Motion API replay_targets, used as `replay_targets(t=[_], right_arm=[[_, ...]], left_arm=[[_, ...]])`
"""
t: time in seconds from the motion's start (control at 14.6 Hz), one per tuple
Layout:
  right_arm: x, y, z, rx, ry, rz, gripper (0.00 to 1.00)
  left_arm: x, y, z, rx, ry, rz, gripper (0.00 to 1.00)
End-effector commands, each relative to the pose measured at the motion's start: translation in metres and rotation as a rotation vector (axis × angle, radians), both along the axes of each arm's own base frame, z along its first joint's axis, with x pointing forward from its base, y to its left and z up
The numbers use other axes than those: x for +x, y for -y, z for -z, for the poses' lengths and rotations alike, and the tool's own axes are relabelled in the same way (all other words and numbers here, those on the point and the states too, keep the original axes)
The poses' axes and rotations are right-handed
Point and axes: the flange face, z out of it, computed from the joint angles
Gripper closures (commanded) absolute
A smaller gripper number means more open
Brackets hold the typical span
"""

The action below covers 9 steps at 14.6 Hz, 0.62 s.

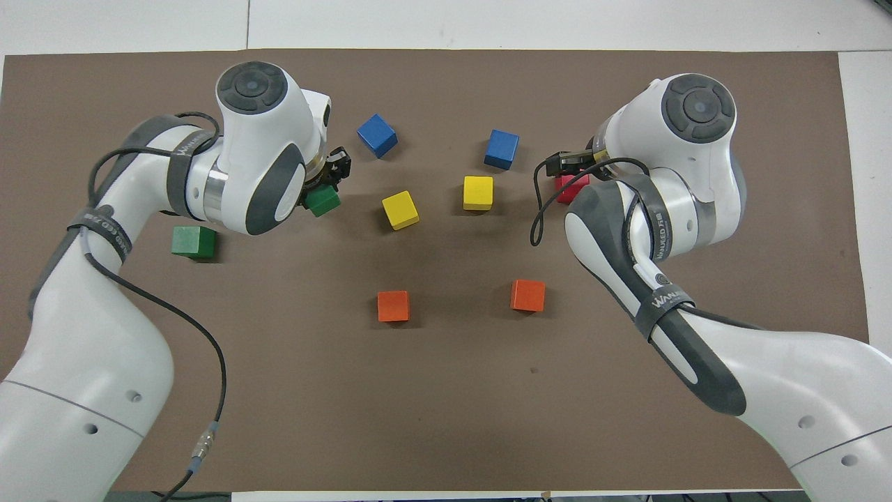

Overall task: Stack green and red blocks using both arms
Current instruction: 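Grasp the second green with the left gripper while the right gripper grasps red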

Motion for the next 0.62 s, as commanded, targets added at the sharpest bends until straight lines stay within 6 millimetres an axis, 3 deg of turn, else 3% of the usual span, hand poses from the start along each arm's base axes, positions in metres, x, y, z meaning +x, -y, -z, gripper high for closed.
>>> replay_targets(t=[0.0,0.14,0.21,0.55], right_arm=[[0.009,-0.004,0.022,0.015,0.012,0.018,0.0],[0.009,-0.004,0.035,0.014,0.006,0.018,0.0],[0.01,-0.004,0.037,0.015,0.009,0.018,0.0],[0.001,-0.003,0.069,0.018,0.018,0.013,0.0]], left_arm=[[-0.032,-0.059,-0.048,-0.022,-0.074,0.173,1.0],[-0.042,-0.119,-0.055,-0.063,-0.101,0.308,1.0],[-0.04,-0.14,-0.053,-0.073,-0.107,0.36,1.0],[-0.041,-0.207,-0.035,-0.103,-0.082,0.505,1.0]])
